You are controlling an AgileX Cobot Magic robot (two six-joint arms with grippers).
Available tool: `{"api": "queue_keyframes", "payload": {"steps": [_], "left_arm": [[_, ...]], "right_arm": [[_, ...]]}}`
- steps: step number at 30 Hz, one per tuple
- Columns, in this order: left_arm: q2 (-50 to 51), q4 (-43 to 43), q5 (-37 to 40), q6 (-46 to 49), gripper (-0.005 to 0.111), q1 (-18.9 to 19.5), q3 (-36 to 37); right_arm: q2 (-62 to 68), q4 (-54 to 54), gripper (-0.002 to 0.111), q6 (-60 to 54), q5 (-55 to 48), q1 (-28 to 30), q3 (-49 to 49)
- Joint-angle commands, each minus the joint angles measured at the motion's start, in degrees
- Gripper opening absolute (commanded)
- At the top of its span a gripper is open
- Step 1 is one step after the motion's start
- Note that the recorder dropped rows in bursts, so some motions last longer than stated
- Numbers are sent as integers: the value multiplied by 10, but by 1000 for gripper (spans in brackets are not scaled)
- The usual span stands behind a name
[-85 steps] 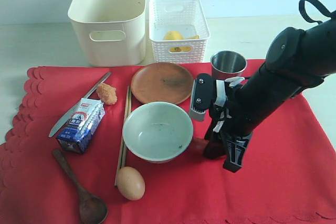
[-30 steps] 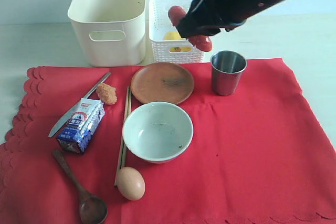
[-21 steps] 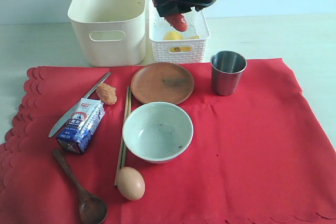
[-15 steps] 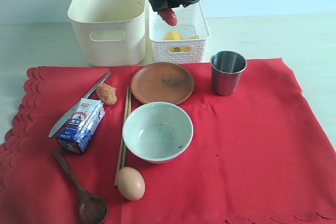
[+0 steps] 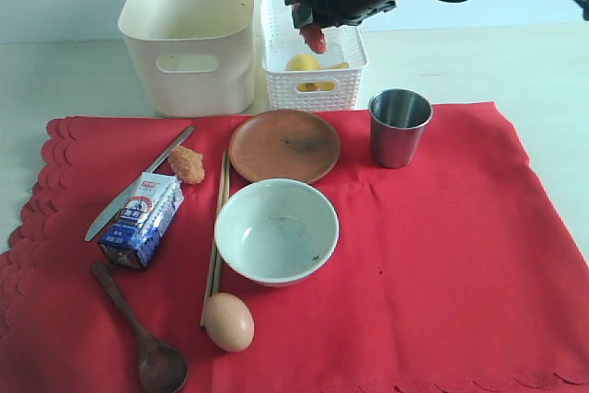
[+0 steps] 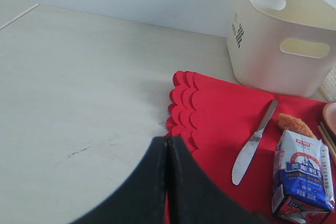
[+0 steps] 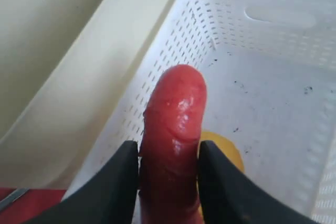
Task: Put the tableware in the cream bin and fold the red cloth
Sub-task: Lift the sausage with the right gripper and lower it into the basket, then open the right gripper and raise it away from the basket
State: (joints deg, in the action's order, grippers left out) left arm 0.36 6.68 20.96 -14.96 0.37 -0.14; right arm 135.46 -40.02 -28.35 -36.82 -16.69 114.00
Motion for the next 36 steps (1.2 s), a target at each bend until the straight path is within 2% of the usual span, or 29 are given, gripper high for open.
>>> {"api": "queue_keyframes", "payload": {"steps": [1, 5, 9, 11, 17, 19, 28, 32, 36], "left_arm": [[-4, 3, -3, 2, 0, -4, 1], [-4, 3, -3, 2, 0, -4, 1], [-4, 3, -3, 2, 0, -4, 1], [-4, 3, -3, 2, 0, -4, 1], [-4, 3, -3, 2, 0, -4, 1], [-4, 3, -3, 2, 0, -4, 1], [-4, 3, -3, 2, 0, -4, 1], [-4, 3, -3, 2, 0, -4, 1], [-4, 3, -3, 2, 0, -4, 1]], "right_arm": [[41, -5, 0, 0, 7, 3, 50], [68, 8, 0, 0, 25, 4, 74], [83, 80, 3, 31, 38, 4, 81], [83, 128, 18, 72, 39, 4, 81], [73, 133, 58, 76, 33, 4, 81], [60, 133, 64, 76, 31, 4, 81], [16, 133, 65, 76, -20, 4, 81], [-4, 130, 65, 143, -83, 4, 81], [-22, 133, 64, 149, -154, 4, 81]]}}
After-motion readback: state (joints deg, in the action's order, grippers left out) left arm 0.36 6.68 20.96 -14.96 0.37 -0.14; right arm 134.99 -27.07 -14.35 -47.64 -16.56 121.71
